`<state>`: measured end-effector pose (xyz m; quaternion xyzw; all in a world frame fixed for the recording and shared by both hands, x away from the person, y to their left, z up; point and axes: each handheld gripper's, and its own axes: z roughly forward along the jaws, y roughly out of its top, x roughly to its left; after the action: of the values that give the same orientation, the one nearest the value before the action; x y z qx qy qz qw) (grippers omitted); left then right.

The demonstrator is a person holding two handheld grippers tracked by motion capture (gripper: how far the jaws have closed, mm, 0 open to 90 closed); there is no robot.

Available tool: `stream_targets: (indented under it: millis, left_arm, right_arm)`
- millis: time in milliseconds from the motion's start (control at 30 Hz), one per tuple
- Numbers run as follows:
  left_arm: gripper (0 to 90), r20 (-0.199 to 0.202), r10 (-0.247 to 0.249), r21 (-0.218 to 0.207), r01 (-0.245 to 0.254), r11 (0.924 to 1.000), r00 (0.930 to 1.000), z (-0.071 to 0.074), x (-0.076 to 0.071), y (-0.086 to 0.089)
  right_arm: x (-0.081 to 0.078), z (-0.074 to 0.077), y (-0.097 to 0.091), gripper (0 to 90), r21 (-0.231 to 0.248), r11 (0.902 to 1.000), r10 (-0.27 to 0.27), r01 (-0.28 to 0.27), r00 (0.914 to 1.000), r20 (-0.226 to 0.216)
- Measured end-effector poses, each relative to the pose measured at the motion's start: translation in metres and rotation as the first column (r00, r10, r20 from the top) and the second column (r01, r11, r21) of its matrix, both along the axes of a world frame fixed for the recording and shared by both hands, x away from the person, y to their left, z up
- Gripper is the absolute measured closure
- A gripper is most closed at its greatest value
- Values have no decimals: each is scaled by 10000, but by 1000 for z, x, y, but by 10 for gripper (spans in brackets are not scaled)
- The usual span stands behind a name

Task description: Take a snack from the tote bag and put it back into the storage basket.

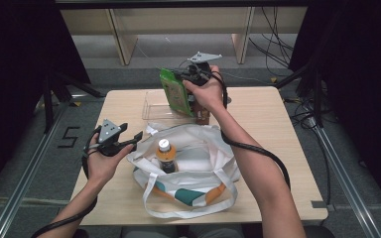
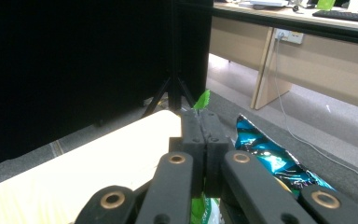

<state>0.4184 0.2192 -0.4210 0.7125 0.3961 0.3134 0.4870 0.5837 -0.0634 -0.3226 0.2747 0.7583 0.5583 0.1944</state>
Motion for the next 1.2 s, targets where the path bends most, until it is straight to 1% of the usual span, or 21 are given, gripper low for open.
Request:
stream_targets:
  millis: [33,67,100,133,167,433,467,533,567,600,633,667,733,767,800,867,900,967,1000,1133,1200]
  left_arm:
    - [345,23,-43,-52,43,10000,10000,-1,1,0]
    - [345,25,-38,-54,38,10000,10000,-1,0,0]
    - [345,21,-43,-31,44,10000,10000,-1,0,0]
    - [345,2,-20,-15,20,10000,10000,-1,0,0]
    - [345,14,-49,-35,49,10000,10000,-1,0,0]
    - [345,-21,36,-23,-36,10000,10000,-1,-1,1]
    - [346,-15,28,-17,-28,10000,10000,-1,-1,1]
    - [346,-20,7,29,-7,10000,10000,-1,-1,1]
    - [346,-10,-23,13,23,10000,10000,-1,-1,1]
    - [345,1,-46,-15,46,10000,10000,-1,0,1]
    - [346,-2,-48,-13,48,10000,10000,-2,0,1]
    - [346,-17,-37,-26,37,10000,10000,-2,-1,0]
    - [346,-10,-42,-17,42,10000,10000,-2,-1,1]
    - [346,-6,-42,-8,42,10000,10000,-2,0,1]
    - [346,-20,-18,18,18,10000,10000,-2,-1,1]
    - [346,4,-46,29,46,10000,10000,-2,0,1]
    - [346,27,-72,62,72,10000,10000,-2,0,1]
    - [346,-2,-42,23,42,10000,10000,-2,-1,1]
    - [346,-15,-29,-2,29,10000,10000,-2,-1,1]
    - [347,-86,28,-23,-28,10000,10000,-2,-2,0]
    - [346,-47,8,40,-8,10000,10000,-2,-1,1]
  right_arm:
    - [1,-1,1,900,-3,10000,-8,8,9999,-124]
    - [4,-2,1,900,-84,9999,61,-60,10000,63]
    - [4,-4,3,900,-21,10000,-56,56,9999,-89]
    - [6,-6,4,900,-49,10000,-47,47,10000,20]
    - [7,-8,5,900,-83,10000,-50,49,9999,-99]
    - [12,-16,13,900,-219,9997,-76,71,9998,-195]
    - [13,-17,15,900,-230,9997,-85,83,9999,-99]
    - [13,-19,17,900,-285,9996,-67,60,9997,-233]
    - [15,-20,17,900,-425,9991,44,-49,9999,-112]
    - [14,-21,18,900,-395,9992,-100,88,9995,-299]
    - [16,-22,19,900,-412,9991,24,-28,10000,-86]
    - [17,-23,19,900,-536,9986,-3,-3,9999,-104]
    - [17,-25,20,900,-455,9989,-111,97,9995,-302]
    - [19,-26,20,900,-568,9983,-107,102,9999,-99]
    - [18,-27,20,900,-431,9987,-266,259,9995,-151]
    - [21,-28,19,900,-582,9983,-46,45,10000,-31]
    - [20,-28,20,900,-455,9988,-183,170,9994,-281]
    - [21,-30,20,900,-514,9983,-264,262,9996,-26]
    - [21,-29,19,900,-608,9981,-131,121,9998,-153]
    - [20,-32,20,900,-731,9970,-280,254,9990,-338]
    - [22,-34,21,900,-849,9963,-145,136,9998,-104]
